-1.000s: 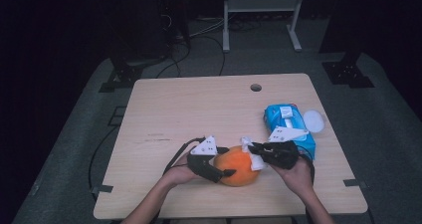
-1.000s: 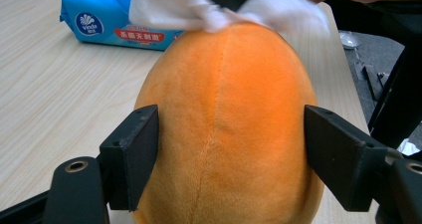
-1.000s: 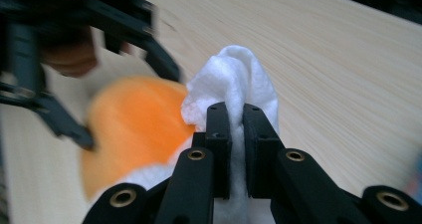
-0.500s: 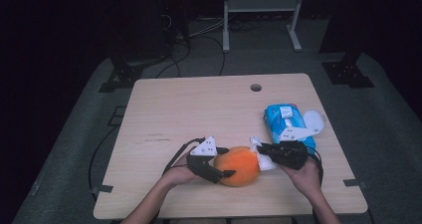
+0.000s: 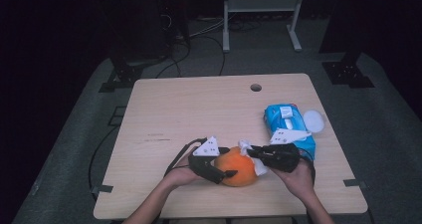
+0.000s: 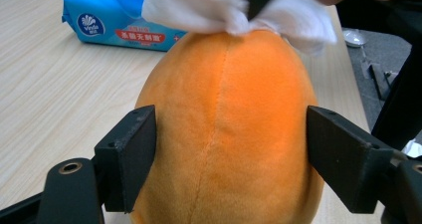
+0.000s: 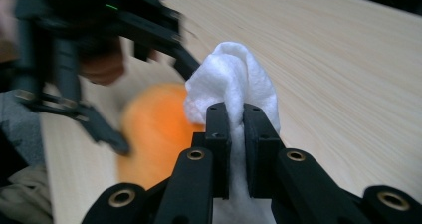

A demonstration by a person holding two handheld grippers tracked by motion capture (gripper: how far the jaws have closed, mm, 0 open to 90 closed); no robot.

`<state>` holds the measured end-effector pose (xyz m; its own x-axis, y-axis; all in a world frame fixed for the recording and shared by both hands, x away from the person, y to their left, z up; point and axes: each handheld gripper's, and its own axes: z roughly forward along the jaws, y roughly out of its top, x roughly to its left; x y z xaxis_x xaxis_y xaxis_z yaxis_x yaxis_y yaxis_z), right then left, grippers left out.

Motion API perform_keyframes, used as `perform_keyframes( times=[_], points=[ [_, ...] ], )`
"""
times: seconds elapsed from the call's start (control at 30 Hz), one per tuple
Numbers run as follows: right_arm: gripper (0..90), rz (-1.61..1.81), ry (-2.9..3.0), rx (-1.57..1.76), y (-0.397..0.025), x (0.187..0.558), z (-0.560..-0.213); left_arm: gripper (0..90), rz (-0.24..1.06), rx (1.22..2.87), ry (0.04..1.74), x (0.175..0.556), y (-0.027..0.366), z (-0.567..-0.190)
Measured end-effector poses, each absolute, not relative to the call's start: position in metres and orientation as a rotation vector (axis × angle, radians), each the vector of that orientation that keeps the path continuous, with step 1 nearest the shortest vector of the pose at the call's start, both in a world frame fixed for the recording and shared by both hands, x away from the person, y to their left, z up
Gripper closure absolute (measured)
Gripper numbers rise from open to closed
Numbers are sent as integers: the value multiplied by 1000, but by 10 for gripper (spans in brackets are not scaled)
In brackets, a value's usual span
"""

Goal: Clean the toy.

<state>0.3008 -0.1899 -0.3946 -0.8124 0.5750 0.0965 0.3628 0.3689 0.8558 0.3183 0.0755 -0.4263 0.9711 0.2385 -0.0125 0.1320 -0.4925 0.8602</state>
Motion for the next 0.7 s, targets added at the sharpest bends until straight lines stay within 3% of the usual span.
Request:
perform_keyframes(
  times=[0.13,0.47,0.7],
  points=[
    [823,1444,2397,933,-205,308,-401,222,140,2093,260,318,72,-426],
    [825,1447,2446,764,-170,292,-388,220,155,2088,274,314,67,-426],
    [823,1402,2407,856,-193,300,-397,223,147,2071,275,315,66,-427]
  ],
)
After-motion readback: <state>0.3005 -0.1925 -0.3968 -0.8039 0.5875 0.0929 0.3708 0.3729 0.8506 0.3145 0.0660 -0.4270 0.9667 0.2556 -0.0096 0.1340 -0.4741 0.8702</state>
